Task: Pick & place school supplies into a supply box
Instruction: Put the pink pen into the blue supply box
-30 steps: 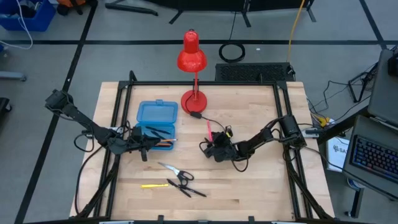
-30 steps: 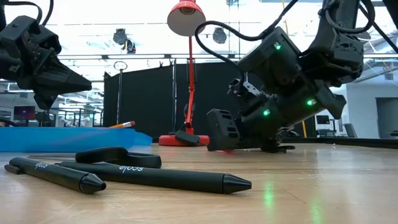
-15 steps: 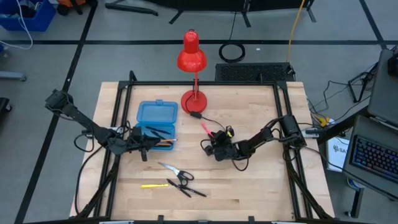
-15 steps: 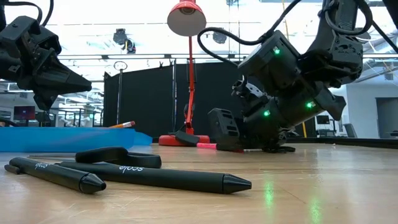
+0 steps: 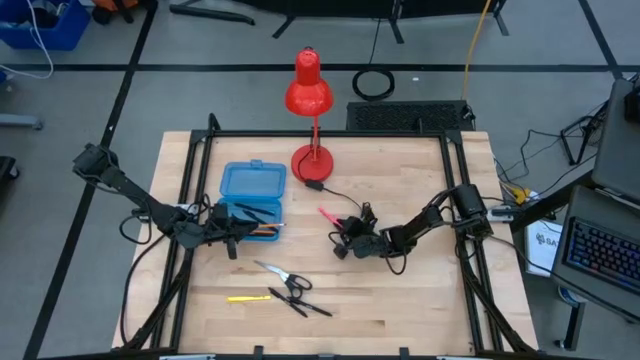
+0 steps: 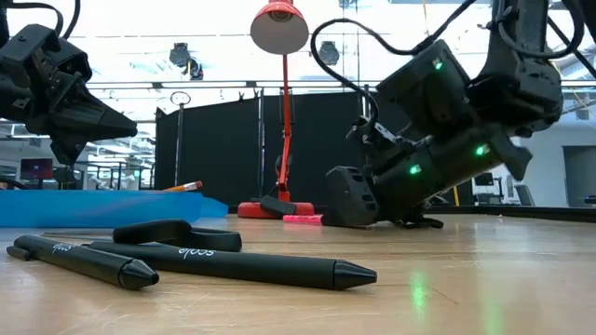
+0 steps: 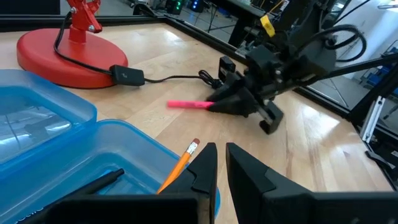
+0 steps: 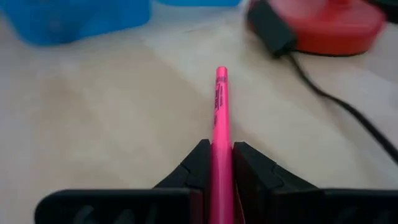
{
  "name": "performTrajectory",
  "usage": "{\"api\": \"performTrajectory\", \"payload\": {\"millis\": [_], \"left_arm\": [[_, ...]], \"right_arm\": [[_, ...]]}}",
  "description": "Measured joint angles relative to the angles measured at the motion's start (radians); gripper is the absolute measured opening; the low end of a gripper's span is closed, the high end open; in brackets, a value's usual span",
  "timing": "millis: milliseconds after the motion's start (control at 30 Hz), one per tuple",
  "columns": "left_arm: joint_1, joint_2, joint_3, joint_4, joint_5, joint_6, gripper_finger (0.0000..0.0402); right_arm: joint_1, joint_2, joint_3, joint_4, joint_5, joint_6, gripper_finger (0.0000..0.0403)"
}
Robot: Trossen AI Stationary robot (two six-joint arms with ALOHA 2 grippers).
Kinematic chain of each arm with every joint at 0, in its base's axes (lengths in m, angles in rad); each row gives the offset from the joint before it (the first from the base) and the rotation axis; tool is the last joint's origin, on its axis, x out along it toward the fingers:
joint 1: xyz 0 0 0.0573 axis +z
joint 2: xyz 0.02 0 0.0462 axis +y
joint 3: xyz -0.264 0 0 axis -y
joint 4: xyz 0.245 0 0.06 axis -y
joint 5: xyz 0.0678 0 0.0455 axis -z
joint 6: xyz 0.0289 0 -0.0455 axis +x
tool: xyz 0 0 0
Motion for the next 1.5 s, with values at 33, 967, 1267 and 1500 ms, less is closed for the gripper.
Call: {"api": "performTrajectory", "payload": {"millis": [33,967,1267,1500], "left_arm": [[0.0,0.0,0.0,0.0,0.0,0.0,0.0037],[0.0,0.0,0.0,0.022,0.0,-0.004,0.0037],[-0.001,0.0,0.0,0.086,0.025,0.043,0.0037],[-0.002,-0.001,0.0,0.177,0.058,0.124,0.0037]], "right_arm": [[0.001,-0.011,0.0,0.0,-0.018,-0.015,0.0039],[-0.093,-0.098,0.248,-0.149,-0.367,-0.261,0.0038],[-0.165,-0.092,0.427,-0.299,-0.527,-0.329,0.0038],[-0.215,-0.066,0.493,-0.361,-0.617,-0.322,0.0038]]}}
